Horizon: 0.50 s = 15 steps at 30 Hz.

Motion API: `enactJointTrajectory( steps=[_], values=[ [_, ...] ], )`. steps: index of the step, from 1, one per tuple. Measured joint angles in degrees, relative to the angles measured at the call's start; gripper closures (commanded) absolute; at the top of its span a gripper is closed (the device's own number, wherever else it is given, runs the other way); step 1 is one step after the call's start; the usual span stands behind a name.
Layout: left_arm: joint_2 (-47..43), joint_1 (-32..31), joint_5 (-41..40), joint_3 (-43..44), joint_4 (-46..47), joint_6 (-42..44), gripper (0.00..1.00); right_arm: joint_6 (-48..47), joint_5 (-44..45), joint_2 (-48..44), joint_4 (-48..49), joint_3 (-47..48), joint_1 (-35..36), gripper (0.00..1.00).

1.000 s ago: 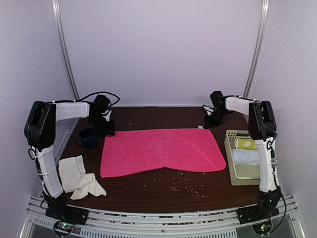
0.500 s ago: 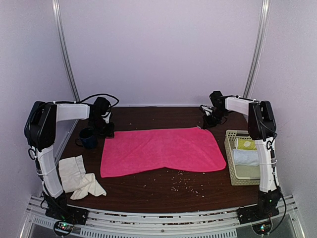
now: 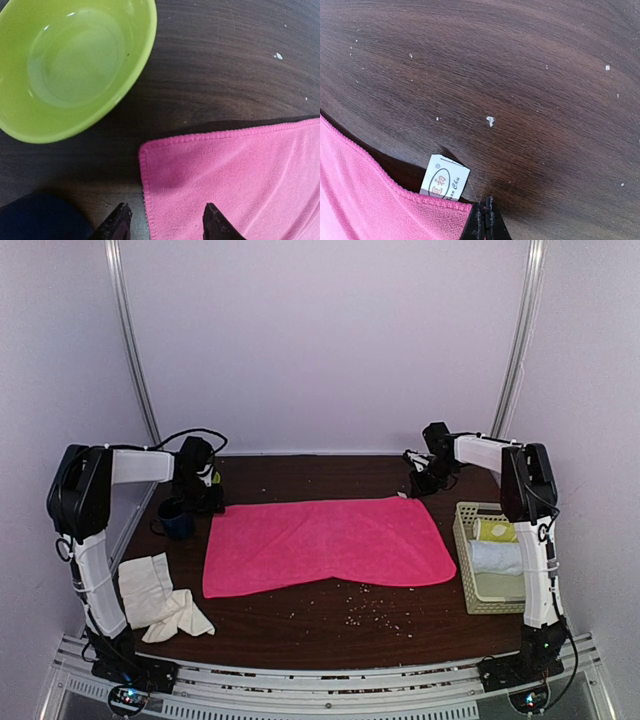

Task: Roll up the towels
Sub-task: Fold the towel at the center of the board.

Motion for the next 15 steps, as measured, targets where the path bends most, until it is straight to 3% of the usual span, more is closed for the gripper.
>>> enactJointTrajectory(
  steps=[9, 15],
  values=[
    [4.94, 0.11, -0.48, 4.13, 0.85, 0.00, 0.53, -0.04, 0.33, 0.00, 0.02, 0.00, 0.00, 1.00],
    [7.06, 0.11, -2.19, 5.64, 0.72, -0.24, 0.63, -0.07, 0.33, 0.00, 0.02, 0.00, 0.00, 1.00]
  ],
)
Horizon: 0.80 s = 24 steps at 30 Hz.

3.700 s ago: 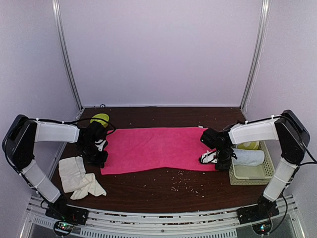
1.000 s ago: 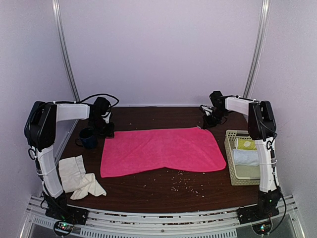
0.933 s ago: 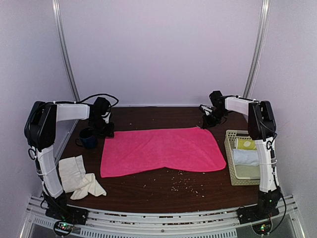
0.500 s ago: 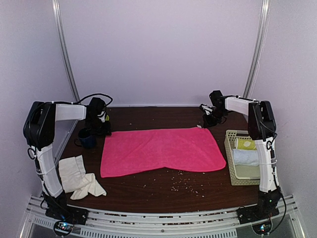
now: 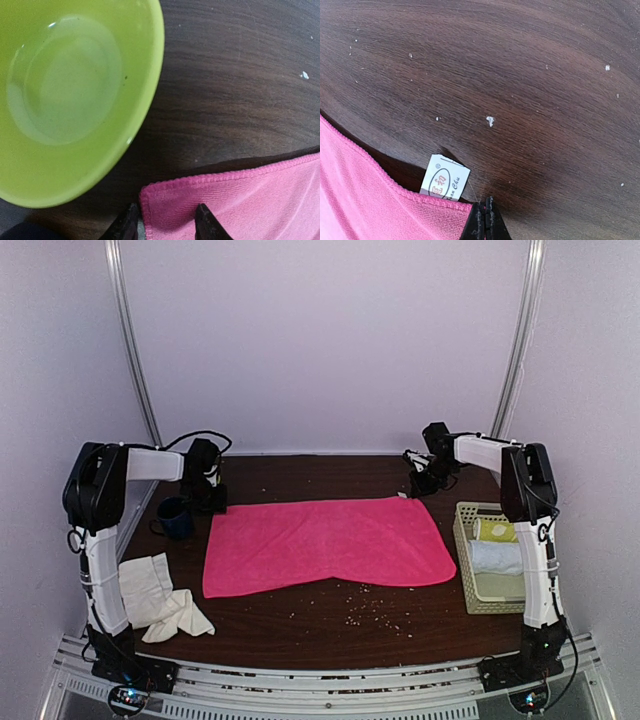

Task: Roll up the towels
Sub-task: Fold the towel at the center of the board.

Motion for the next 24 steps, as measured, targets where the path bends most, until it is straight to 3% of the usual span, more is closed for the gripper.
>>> enactJointTrajectory(
  steps=[6, 8, 10, 13, 24],
  values=[
    [0.39, 0.00, -0.52, -0.02, -0.11, 0.04, 0.71, 0.02, -0.02, 0.00, 0.00, 0.00, 0.00, 1.00],
    [0.39, 0.00, -0.55, -0.04, -0.07, 0.04, 0.68, 0.02, -0.02, 0.00, 0.00, 0.00, 0.00, 1.00],
    [0.39, 0.00, -0.70, -0.04, -0.04, 0.00, 0.58, 0.02, -0.02, 0.00, 0.00, 0.00, 0.00, 1.00],
    [0.52, 0.00, -1.42, -0.04, 0.11, -0.15, 0.56, 0.02, -0.02, 0.00, 0.00, 0.02, 0.00, 1.00],
    [0.72, 0.00, -2.38, 0.09, 0.85, -0.85, 0.67, 0.02, -0.04, 0.00, -0.02, 0.02, 0.00, 1.00]
  ],
)
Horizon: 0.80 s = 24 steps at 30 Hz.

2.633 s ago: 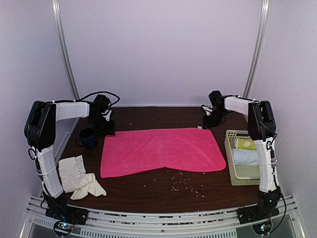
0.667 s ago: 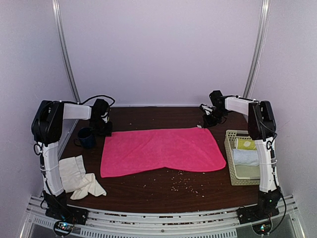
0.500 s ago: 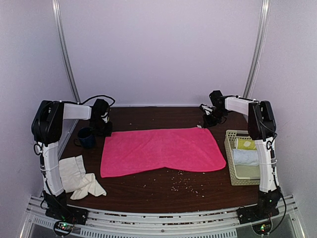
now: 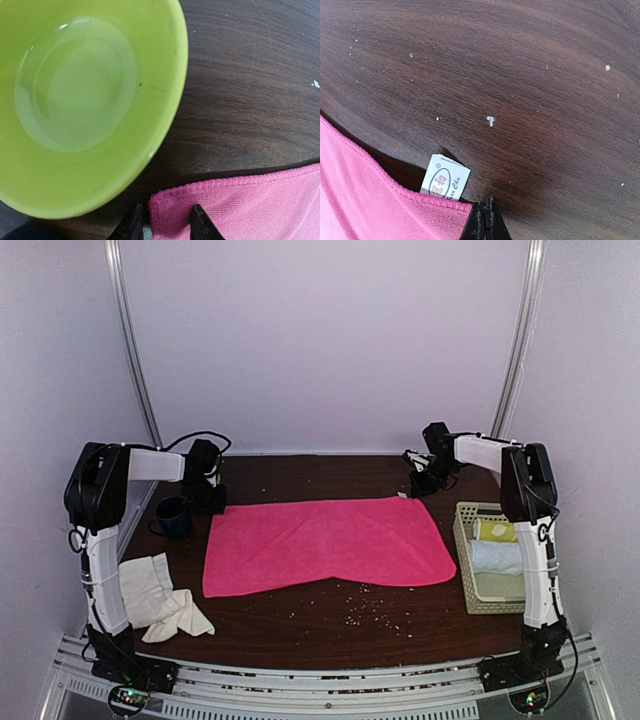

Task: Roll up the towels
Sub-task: Fold the towel at the center of the board.

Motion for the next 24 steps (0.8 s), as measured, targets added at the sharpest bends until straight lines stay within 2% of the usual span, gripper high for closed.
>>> enactJointTrajectory(
  steps=[2, 8, 12, 18, 24],
  values=[
    [0.07, 0.00, 0.02, 0.00, 0.11, -0.11, 0.70, 0.00, 0.00, 0.00, 0.00, 0.00, 0.02, 1.00],
    [0.22, 0.00, 0.02, -0.02, 1.11, -0.52, 0.93, 0.00, 0.02, 0.00, 0.00, 0.00, 0.02, 1.00],
    [0.20, 0.00, 0.00, -0.13, 1.62, -0.68, 1.00, 0.00, 0.02, 0.00, -0.04, 0.31, 0.02, 1.00],
    [-2.27, 0.00, -0.07, -2.62, 2.67, -0.63, 1.00, -0.28, 0.04, -0.04, -0.02, 1.05, 0.02, 1.00],
    [-8.57, 0.00, 0.26, -5.66, 2.86, -0.63, 1.00, -0.85, -0.15, -2.05, 0.11, 0.24, 0.00, 1.00]
  ],
)
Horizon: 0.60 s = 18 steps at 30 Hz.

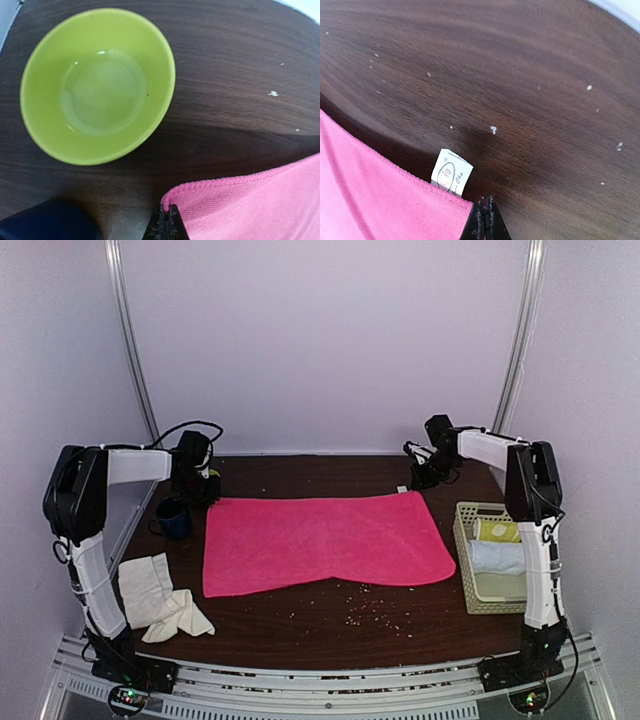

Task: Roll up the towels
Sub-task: Fold the towel at the center of the board.

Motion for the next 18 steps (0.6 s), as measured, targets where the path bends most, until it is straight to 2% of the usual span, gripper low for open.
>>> enactJointTrajectory(
  steps=[11, 18],
  values=[
    [-9.25, 0.00, 2.49, -2.45, 0.09, 1.16, 1.00, 0.04, -0.92, -11.85, 5.11, -6.36, -1.14, 1.00],
    [-11.15, 0.00, 2.62, -4.11, 0.55, 1.81, 1.00, 0.48, -1.77, -12.33, 7.28, -8.44, -1.97, 1.00]
  ],
)
